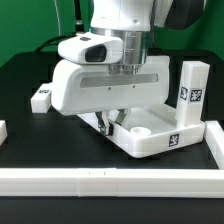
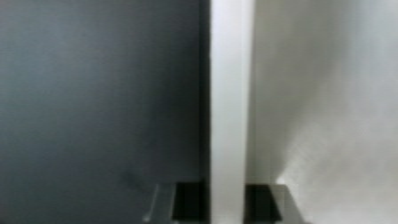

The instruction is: Assemble desk

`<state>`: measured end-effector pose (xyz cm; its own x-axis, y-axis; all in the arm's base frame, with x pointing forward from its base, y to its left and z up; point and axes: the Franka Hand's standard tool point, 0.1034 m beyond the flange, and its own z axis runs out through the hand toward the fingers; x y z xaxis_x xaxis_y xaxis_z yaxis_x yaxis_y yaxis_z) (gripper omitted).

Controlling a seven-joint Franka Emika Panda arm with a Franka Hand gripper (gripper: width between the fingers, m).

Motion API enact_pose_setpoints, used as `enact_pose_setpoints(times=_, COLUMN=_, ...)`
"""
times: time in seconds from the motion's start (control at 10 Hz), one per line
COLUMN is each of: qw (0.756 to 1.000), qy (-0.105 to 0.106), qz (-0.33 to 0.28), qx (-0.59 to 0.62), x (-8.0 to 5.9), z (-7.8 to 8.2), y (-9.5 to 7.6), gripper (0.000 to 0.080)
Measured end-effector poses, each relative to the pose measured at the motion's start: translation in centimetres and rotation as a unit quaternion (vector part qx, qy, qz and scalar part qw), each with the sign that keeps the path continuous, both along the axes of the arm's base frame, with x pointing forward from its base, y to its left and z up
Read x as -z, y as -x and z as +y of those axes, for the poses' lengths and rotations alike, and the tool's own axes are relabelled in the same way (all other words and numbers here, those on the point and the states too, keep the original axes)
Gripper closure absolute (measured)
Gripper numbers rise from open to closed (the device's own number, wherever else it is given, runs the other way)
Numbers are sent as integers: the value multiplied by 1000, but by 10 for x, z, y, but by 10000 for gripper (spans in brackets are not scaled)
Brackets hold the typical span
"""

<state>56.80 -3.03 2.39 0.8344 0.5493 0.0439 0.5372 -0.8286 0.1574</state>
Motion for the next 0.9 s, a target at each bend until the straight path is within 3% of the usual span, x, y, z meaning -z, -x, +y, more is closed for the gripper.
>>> enact_pose_setpoints(times=0.2, qw=997, qy=16, qz=5, qx=-80, x=-1, z=1, y=-2, gripper=735)
enact_pose_setpoints(times=0.6, qw=971, qy=42, qz=9, qx=-234, x=-3, z=20, y=-23, gripper=735)
enact_pose_setpoints(times=0.9, qw=957, qy=55, qz=16, qx=-285, x=-4, z=16, y=-23, gripper=735)
